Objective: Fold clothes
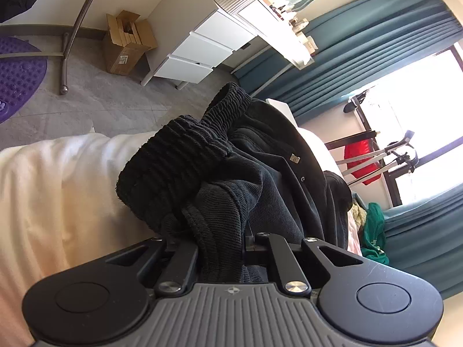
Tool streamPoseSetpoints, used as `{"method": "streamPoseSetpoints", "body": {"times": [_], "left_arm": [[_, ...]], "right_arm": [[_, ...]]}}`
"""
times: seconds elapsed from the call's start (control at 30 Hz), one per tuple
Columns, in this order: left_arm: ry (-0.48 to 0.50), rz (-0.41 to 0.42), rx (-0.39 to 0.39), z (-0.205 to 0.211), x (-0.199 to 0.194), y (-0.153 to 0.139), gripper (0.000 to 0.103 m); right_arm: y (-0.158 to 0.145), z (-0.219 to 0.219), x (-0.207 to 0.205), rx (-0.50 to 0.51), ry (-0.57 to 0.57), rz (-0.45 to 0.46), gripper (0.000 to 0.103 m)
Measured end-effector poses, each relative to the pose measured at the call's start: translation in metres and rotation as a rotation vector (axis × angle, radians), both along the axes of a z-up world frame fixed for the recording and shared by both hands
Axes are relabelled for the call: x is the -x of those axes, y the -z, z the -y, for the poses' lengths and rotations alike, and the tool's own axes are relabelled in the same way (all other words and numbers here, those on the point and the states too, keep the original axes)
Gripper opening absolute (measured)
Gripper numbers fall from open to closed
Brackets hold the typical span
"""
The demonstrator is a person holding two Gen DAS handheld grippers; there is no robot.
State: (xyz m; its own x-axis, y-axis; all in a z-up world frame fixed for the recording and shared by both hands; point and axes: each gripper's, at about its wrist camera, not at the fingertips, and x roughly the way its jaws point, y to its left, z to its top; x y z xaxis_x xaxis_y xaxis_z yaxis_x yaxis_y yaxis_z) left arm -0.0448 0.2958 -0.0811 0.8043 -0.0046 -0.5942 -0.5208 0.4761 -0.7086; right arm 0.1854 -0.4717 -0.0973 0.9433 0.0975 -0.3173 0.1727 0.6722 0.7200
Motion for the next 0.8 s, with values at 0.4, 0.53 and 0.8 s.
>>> {"method": "streamPoseSetpoints", "body": {"times": [0.4,0.53,0.8], "left_arm": [[0.017,0.013,0.024,-0.006,0.004,0.001,0.009],[0.019,0.014,0.023,-0.007,0.004,0.002,0.009],[0.018,0.011,0.02,-0.007,0.001,0.003,0.009]], "right_arm": [[-0.014,0.0,0.016,-0.098,0.025,-0.04,0.009],[0.005,0.064,0.058,-0.129,0.341,-0.114,0.009],[0.091,0.112,0.107,-0.487,0.473,-0.281,0.009]]}}
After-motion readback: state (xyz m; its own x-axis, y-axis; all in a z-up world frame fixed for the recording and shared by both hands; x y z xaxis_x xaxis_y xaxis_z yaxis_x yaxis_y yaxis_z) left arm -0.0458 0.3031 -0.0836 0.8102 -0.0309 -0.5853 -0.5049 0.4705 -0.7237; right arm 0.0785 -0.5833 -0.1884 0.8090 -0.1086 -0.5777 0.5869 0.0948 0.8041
